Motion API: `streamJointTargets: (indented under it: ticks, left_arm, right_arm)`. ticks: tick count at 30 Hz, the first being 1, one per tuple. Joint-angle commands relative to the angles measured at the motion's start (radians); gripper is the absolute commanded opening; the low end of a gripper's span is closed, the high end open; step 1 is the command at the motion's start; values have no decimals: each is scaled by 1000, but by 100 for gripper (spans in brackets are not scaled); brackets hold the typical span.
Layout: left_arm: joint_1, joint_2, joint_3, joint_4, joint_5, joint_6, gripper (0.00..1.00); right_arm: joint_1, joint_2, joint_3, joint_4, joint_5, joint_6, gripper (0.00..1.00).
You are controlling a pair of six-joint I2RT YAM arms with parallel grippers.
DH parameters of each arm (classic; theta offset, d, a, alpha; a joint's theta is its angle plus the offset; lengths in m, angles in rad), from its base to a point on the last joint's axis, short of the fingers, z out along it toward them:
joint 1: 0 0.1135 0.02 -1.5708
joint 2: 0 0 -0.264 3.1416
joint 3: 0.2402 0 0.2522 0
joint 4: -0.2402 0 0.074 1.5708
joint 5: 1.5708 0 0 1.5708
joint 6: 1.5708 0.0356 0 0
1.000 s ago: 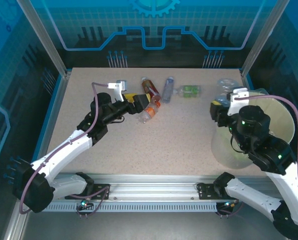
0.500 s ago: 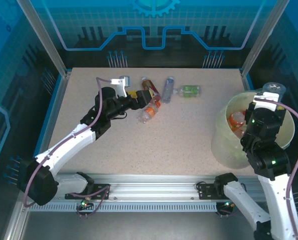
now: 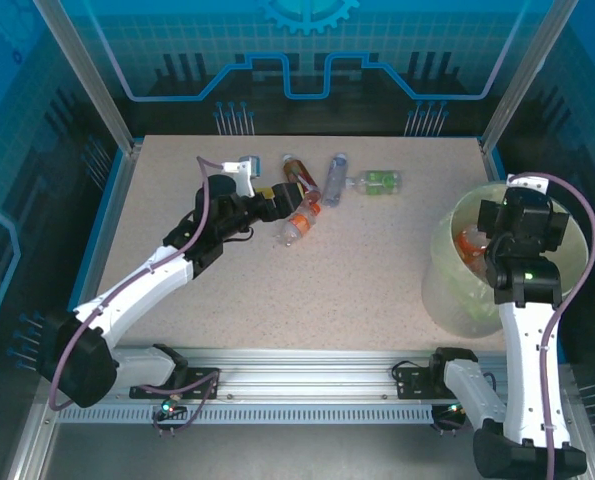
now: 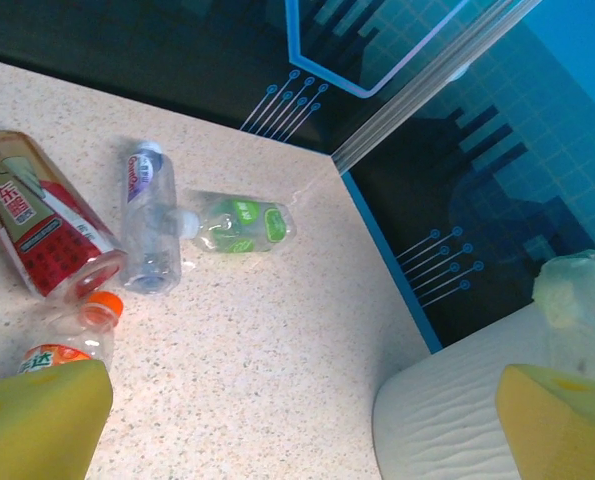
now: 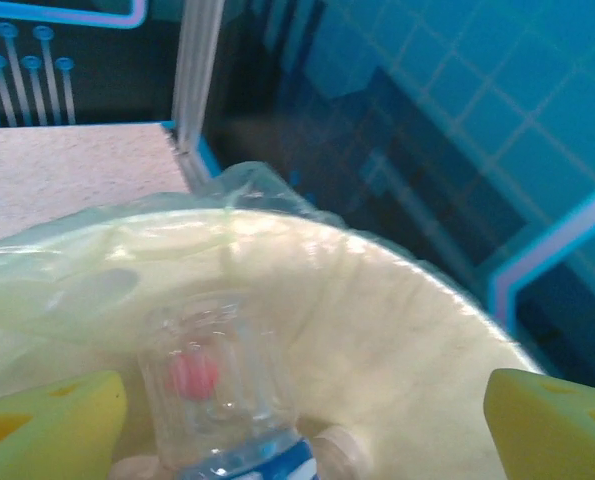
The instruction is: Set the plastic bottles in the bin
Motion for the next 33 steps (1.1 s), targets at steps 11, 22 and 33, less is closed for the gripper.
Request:
streamJointTargets:
  ticks: [11, 22, 33]
  left_arm:
    - [0, 89, 104, -183, -86, 0, 99]
    - [0, 177, 127, -282, -101, 17, 99]
    - [1, 320, 182, -392, -58, 80, 99]
  right_arm:
    - [-15, -111, 55, -49, -237, 135, 100]
    - [-9, -212, -66, 168, -774, 356, 100]
    - [156, -224, -148, 329, -959, 437, 100]
